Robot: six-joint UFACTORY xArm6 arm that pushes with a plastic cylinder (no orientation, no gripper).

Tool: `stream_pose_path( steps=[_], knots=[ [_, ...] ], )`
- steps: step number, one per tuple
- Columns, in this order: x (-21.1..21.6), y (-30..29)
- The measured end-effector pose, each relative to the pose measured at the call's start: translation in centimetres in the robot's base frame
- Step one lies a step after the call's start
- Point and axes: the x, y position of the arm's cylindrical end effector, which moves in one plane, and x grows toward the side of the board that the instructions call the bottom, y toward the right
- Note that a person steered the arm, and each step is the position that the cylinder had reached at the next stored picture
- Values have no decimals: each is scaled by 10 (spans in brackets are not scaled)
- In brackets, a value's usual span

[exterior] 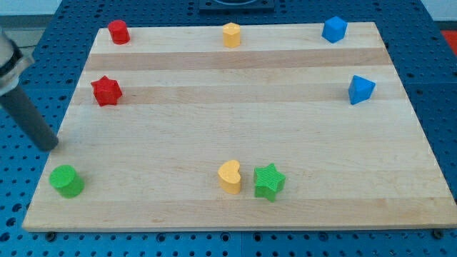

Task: Move the green circle into the yellow heart

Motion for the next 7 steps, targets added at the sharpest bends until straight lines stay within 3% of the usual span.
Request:
stream_pose_path(
  steps=[1,2,5,7],
  knots=[
    [54,0],
    [66,8],
    [34,61],
    [40,124]
  ],
)
